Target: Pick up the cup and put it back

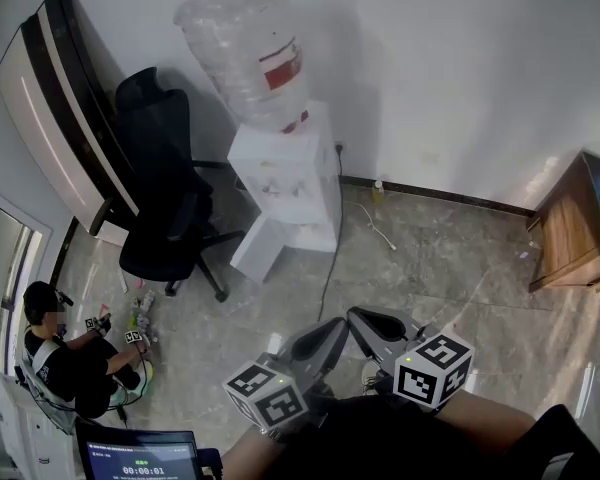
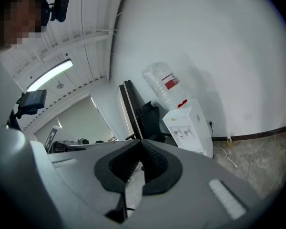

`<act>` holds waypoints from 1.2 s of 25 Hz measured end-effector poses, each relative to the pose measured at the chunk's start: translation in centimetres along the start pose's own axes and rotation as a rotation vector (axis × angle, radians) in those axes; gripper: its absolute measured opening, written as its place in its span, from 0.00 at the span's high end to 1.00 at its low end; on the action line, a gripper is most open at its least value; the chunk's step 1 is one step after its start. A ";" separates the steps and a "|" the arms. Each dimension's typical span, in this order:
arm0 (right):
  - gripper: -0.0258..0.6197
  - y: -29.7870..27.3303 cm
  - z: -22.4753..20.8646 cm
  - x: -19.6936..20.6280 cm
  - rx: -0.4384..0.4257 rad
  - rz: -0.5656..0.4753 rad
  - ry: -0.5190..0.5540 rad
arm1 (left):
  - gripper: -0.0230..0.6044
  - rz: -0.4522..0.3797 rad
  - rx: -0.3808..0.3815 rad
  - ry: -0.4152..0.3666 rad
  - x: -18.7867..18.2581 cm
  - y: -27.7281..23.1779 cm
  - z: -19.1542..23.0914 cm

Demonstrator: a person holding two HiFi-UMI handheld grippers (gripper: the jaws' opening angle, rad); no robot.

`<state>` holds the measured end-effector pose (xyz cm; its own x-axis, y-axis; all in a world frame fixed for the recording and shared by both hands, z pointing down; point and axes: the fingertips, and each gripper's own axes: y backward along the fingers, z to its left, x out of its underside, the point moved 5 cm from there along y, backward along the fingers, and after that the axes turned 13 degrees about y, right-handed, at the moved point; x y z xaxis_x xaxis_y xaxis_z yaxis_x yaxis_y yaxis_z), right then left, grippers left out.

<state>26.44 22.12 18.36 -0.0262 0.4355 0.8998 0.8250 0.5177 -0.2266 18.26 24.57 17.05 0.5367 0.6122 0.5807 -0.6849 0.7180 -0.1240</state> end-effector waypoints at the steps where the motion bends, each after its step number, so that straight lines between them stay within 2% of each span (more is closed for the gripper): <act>1: 0.95 0.2 -0.7 0.0 -0.002 0.001 -0.010 | 0.96 0.005 0.002 0.010 0.2 -0.7 -0.1; 5: 0.95 0.3 -3.2 0.0 0.008 -0.006 -0.051 | 0.96 -0.001 0.038 0.037 0.4 -2.2 0.0; 8: 0.94 -0.6 -4.3 -0.2 0.011 -0.012 -0.059 | 0.96 -0.046 -0.006 0.042 -1.3 -1.7 1.1; 13: 0.94 -4.6 -5.4 -0.7 0.001 0.024 -0.035 | 0.96 -0.097 -0.049 0.057 -3.9 -0.4 5.4; 19: 0.94 -13.2 -5.7 -3.9 -0.019 0.033 0.011 | 0.96 -0.058 0.080 0.052 -8.8 -0.1 9.7; 24: 0.95 -22.2 -4.9 -6.4 -0.093 0.091 0.079 | 0.96 -0.030 0.177 0.059 -14.0 -0.8 13.3; 27: 0.95 -25.5 -4.3 -6.3 -0.138 0.115 0.083 | 0.96 -0.007 0.206 0.038 -15.4 -0.5 14.6; 30: 0.95 -28.0 -3.7 -5.5 -0.213 0.139 0.038 | 0.96 -0.014 0.215 0.051 -16.3 0.5 16.3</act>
<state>5.56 2.46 21.17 0.1135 0.4614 0.8799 0.9196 0.2865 -0.2688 1.14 9.55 20.63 0.5678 0.6224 0.5388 -0.7632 0.6432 0.0613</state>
